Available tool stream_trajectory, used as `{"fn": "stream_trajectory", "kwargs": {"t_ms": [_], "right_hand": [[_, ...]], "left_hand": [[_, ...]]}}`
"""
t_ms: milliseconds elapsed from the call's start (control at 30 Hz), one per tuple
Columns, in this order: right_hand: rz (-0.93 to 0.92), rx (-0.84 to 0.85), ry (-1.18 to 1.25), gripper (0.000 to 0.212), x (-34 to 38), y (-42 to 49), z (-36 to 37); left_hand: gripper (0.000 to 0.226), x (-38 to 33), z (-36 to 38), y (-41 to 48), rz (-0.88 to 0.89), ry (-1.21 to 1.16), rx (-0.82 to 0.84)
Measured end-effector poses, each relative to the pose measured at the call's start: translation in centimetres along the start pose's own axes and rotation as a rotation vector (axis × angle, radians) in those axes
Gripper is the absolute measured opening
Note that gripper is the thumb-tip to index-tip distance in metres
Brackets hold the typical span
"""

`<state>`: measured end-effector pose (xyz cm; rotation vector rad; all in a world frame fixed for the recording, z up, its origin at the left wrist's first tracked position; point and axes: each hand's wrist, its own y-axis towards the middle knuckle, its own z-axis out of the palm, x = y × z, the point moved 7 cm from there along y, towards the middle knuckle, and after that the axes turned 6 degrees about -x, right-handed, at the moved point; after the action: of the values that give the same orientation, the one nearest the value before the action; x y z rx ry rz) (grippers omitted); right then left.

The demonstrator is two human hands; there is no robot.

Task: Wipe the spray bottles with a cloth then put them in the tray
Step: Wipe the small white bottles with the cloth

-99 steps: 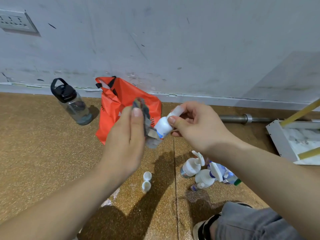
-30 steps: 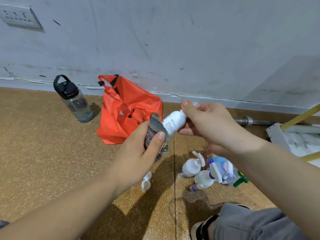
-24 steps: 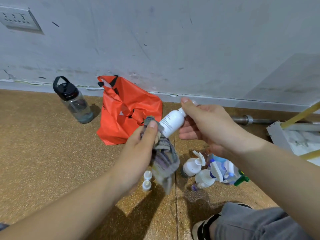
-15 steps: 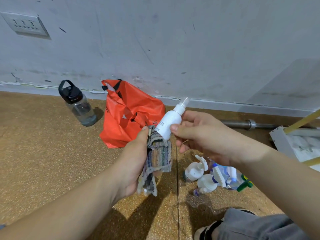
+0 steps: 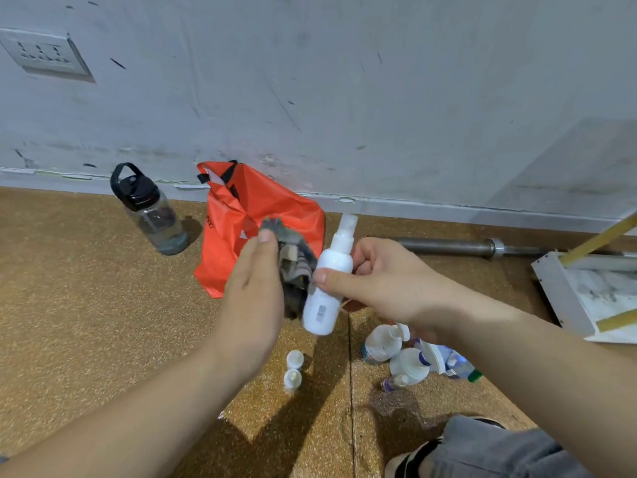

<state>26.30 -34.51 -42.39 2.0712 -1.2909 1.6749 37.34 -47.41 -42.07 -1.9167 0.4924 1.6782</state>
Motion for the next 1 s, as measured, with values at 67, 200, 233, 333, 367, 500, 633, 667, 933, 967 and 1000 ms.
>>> {"fn": "stream_trajectory", "kwargs": {"t_ms": [67, 200, 233, 333, 367, 500, 633, 667, 933, 967, 1000], "right_hand": [[-0.081, 0.014, -0.073, 0.029, 0.3, -0.2, 0.8], [-0.317, 0.041, -0.292, 0.031, 1.3, -1.1, 2.1], [-0.310, 0.028, -0.312, 0.035, 1.2, -1.2, 2.1], [-0.234, -0.061, -0.262, 0.046, 0.8, -1.2, 1.7], [-0.211, -0.095, -0.296, 0.048, 0.9, -1.1, 1.4], [-0.162, -0.139, -0.394, 0.044, 1.4, -1.2, 0.7], [-0.157, -0.186, -0.416, 0.049, 1.6, -1.1, -0.1], [-0.149, -0.198, -0.411, 0.048, 1.5, -1.0, -0.4], [-0.199, -0.163, -0.542, 0.031, 1.1, -1.2, 0.5], [-0.202, -0.114, -0.486, 0.031, 1.0, -1.2, 0.8], [-0.196, -0.058, -0.394, 0.030, 0.9, -1.3, 1.1]], "left_hand": [[0.027, -1.6, 1.4, -1.2, 0.249, 0.131, 0.242], [0.024, -1.5, 2.4, -1.8, 0.343, 0.198, 0.434], [0.025, -1.3, 2.2, -1.3, 0.305, 0.165, 0.408], [0.039, -0.6, 1.6, 0.0, 0.230, 0.183, 0.336], [0.042, -0.4, 1.5, 0.2, 0.227, 0.210, 0.309], [0.049, 0.7, 0.8, 0.8, 0.155, 0.208, 0.160], [0.063, 2.4, -0.3, 1.9, -0.219, -0.124, 0.010], [0.062, 2.4, -0.2, 1.8, -0.241, -0.142, 0.039], [0.051, 4.8, 3.8, -2.5, -0.464, -0.267, 0.459], [0.052, 4.6, 3.7, -2.4, -0.481, -0.293, 0.465], [0.053, 4.4, 3.6, -2.1, -0.508, -0.327, 0.458]]}}
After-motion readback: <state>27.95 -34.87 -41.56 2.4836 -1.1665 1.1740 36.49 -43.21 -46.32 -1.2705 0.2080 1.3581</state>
